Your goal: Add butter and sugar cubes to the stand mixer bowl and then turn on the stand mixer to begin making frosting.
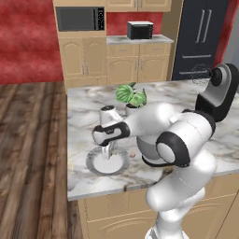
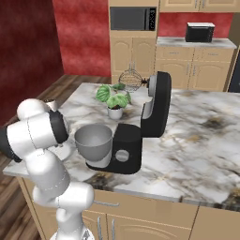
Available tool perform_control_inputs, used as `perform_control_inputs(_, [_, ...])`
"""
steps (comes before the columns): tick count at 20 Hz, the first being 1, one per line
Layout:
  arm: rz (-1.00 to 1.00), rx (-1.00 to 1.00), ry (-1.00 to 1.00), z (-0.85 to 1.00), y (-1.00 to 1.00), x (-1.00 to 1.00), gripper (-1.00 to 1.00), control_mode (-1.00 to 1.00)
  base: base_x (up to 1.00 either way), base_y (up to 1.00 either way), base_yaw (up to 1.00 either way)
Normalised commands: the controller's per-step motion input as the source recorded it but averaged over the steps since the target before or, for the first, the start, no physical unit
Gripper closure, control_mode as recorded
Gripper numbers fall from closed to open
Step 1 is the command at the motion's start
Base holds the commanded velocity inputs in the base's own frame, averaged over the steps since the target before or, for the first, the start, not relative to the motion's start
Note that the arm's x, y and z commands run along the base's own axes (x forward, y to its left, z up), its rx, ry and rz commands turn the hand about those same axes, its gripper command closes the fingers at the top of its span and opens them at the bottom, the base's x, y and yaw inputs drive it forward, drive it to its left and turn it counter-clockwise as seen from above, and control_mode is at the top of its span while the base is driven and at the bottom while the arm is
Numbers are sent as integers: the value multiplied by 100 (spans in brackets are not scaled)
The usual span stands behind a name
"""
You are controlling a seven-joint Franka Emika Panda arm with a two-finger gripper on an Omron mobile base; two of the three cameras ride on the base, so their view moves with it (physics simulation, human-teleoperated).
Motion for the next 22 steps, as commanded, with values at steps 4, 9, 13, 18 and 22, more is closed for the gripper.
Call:
perform_control_inputs(4, [-7, 0, 0, 100, 0, -23, 100, -100, 0, 0, 0])
perform_control_inputs(9, [-12, 0, -2, 100, -2, -50, 100, -100, 0, 0, 0])
perform_control_inputs(13, [-22, 0, -8, 99, -1, -74, 100, -100, 0, 0, 0])
perform_control_inputs(18, [-29, 0, -10, 74, -31, -60, 100, -100, 0, 0, 0])
perform_control_inputs(22, [-37, -1, -13, 68, -44, -31, 100, -100, 0, 0, 0])
